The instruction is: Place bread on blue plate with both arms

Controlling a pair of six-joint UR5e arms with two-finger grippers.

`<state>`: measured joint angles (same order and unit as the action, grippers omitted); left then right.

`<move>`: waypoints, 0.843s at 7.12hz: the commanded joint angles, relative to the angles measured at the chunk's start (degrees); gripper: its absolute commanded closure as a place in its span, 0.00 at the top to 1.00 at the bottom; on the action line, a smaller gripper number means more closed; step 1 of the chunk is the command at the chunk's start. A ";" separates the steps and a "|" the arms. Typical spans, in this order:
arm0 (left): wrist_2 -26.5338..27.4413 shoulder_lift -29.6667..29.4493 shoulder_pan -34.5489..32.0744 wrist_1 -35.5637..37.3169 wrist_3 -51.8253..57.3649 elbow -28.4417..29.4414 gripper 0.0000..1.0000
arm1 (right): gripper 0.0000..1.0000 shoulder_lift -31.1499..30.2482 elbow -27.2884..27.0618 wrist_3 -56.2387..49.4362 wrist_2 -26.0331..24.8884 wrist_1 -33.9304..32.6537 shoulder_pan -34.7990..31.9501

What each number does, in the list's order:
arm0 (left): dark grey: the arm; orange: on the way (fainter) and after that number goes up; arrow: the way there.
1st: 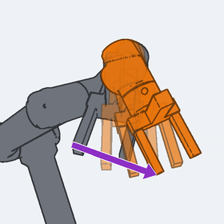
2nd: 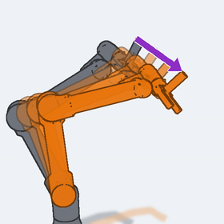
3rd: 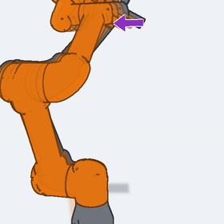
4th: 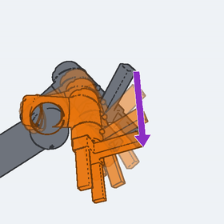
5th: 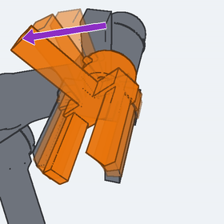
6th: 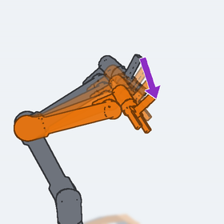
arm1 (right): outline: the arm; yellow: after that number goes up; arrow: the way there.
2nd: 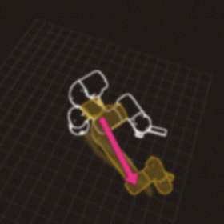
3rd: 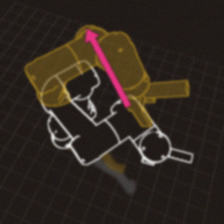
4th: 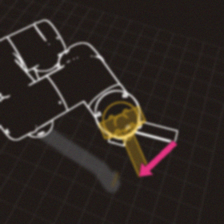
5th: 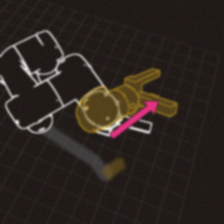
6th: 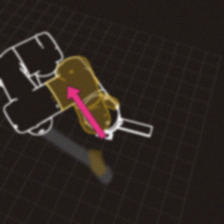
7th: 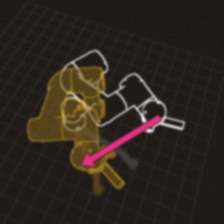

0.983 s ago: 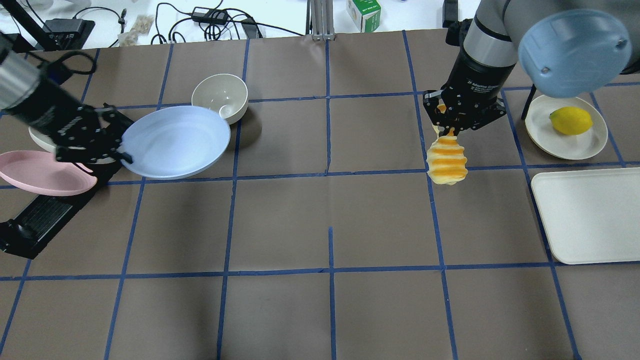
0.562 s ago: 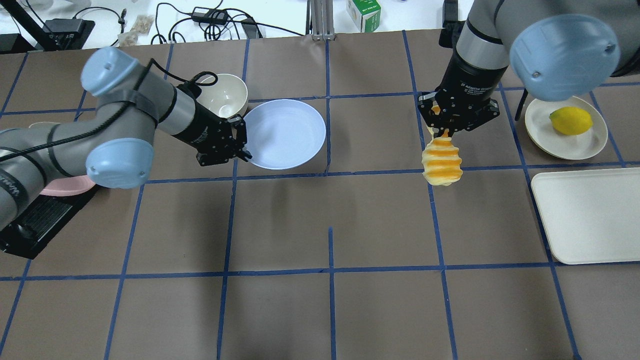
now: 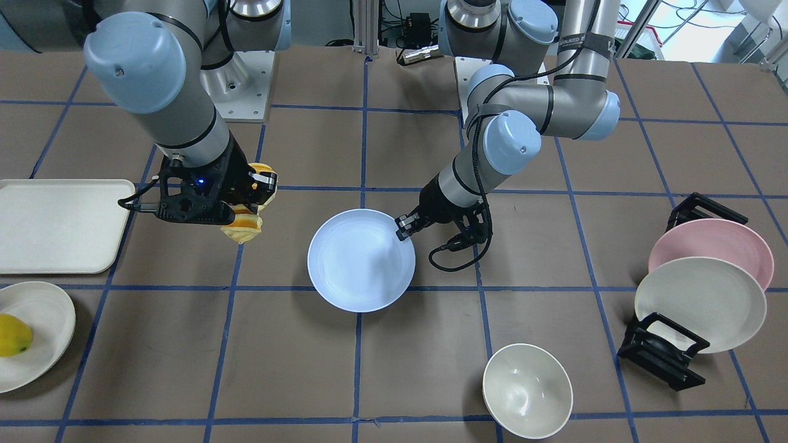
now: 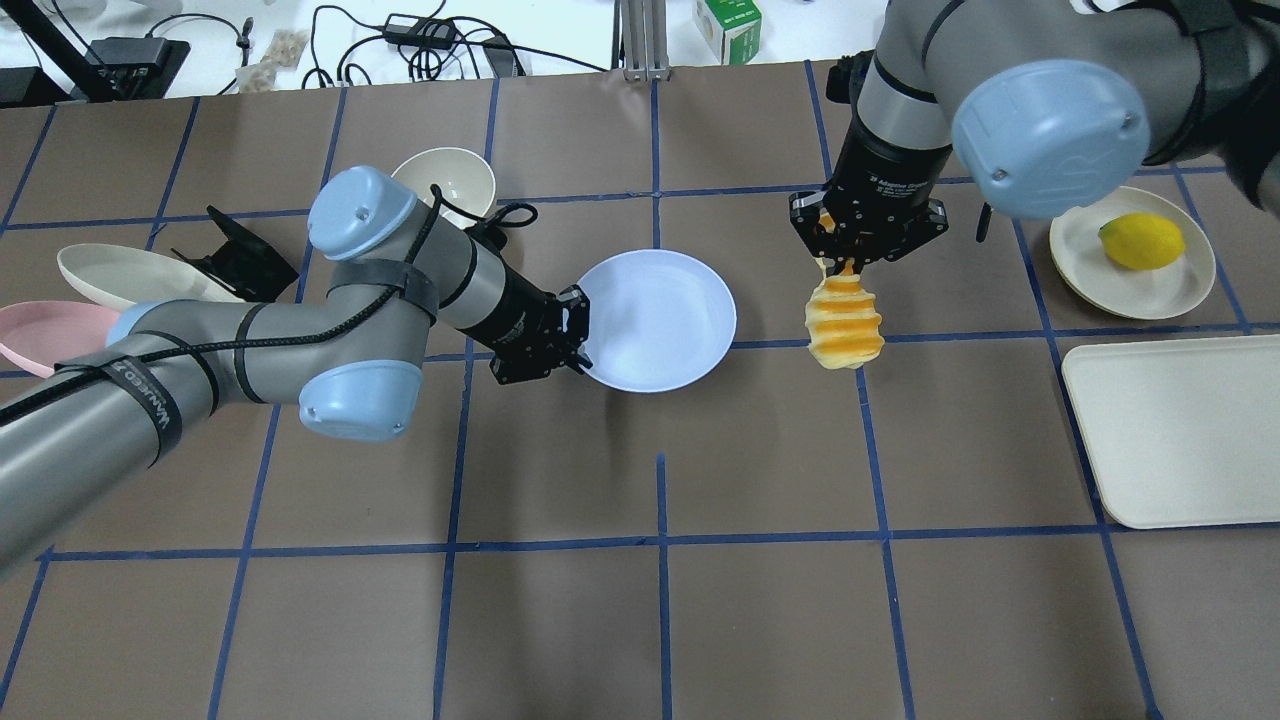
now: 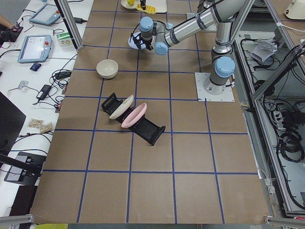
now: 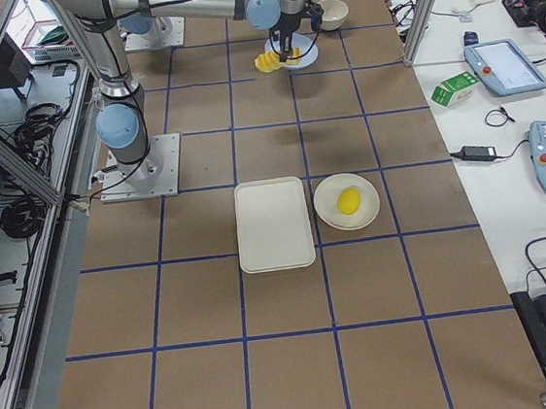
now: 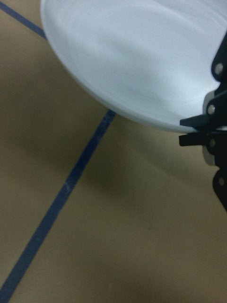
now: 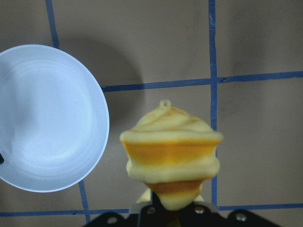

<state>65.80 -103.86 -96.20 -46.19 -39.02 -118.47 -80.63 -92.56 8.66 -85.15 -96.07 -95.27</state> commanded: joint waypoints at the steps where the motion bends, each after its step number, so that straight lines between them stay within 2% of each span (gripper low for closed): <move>1: 0.20 -1.60 -1.35 3.90 -1.93 -2.03 0.00 | 0.00 2.03 -0.43 0.30 0.95 -4.27 -1.83; 2: 0.29 -1.69 -1.70 3.92 -1.94 -2.46 0.05 | 0.00 3.96 -0.43 4.04 0.95 -6.92 -4.63; 3: 0.73 -1.52 -1.71 3.92 -1.94 -2.46 0.65 | 0.00 6.25 -0.25 4.26 0.95 -8.77 -6.57; 4: 7.86 0.31 -1.10 4.00 0.23 -1.68 1.00 | 0.00 6.79 -0.34 4.43 1.21 -8.87 -7.03; 5: 10.29 1.63 0.13 2.79 3.56 -1.41 1.00 | 0.00 8.28 -0.43 5.04 5.22 -11.05 -7.12; 6: 10.66 2.95 1.27 0.60 3.94 -0.71 1.00 | 0.00 9.25 -0.34 8.62 5.69 -13.60 -8.08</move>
<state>74.61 -102.52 -96.23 -43.59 -36.64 -119.87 -72.78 -92.93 14.29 -81.15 -106.90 -102.43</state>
